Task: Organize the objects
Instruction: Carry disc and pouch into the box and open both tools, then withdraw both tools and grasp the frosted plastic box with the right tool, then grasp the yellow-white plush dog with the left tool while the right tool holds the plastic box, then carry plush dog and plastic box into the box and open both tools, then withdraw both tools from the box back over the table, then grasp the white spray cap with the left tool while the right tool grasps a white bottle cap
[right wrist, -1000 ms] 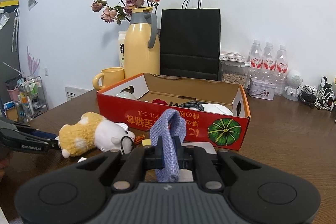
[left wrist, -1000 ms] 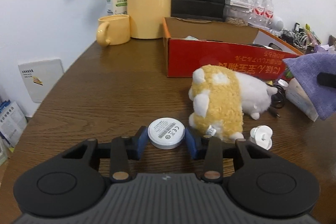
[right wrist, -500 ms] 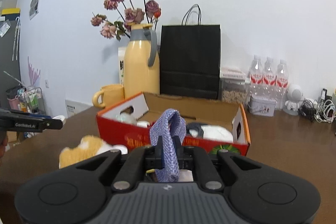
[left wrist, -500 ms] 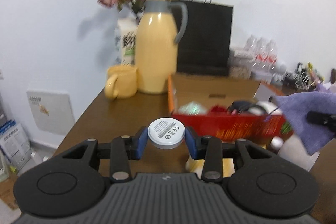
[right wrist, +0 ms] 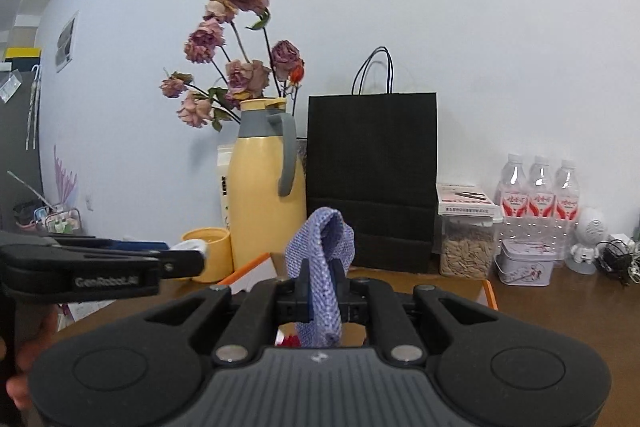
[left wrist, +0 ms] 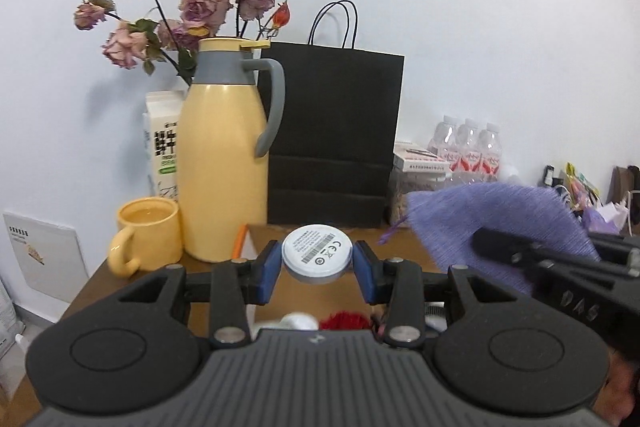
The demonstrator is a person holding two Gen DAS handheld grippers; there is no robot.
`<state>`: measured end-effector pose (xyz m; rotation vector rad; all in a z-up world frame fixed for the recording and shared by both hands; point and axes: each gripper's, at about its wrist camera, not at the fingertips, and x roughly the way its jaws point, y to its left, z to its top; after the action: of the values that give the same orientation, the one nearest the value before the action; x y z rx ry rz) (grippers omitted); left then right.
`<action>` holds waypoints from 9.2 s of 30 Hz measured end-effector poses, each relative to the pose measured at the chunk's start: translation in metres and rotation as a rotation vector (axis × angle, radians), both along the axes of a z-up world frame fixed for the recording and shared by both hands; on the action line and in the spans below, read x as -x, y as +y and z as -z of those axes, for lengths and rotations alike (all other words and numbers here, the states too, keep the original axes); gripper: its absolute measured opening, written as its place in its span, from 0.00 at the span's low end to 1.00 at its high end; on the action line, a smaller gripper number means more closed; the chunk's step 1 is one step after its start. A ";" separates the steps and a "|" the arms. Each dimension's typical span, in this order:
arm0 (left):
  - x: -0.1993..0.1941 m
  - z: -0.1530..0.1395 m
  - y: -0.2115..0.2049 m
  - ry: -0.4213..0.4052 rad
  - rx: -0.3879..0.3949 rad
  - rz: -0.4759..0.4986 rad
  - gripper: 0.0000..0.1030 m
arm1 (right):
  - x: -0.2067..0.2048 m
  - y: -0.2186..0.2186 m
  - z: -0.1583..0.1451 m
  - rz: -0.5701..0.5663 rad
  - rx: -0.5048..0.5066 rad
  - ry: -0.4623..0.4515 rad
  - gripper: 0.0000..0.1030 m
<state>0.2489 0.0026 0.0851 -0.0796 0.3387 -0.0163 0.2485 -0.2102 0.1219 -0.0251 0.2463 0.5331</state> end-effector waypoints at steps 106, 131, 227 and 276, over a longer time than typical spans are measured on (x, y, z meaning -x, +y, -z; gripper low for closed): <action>0.075 0.109 0.018 0.385 -0.086 0.066 0.83 | 0.073 -0.046 0.108 0.109 0.218 0.263 0.62; 0.080 0.042 0.017 0.138 -0.050 0.049 0.48 | 0.062 -0.045 0.062 0.105 0.142 0.126 0.62; 0.126 0.103 -0.030 0.322 -0.083 0.121 0.55 | 0.087 -0.062 0.101 0.106 0.208 0.321 1.00; 0.168 0.087 0.072 0.223 0.086 -0.089 0.26 | 0.139 0.065 0.106 -0.262 0.320 0.284 0.35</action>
<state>0.0811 0.0745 -0.0024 -0.1821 0.5569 0.0669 0.1092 -0.1456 0.0159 -0.2974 0.6104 0.7538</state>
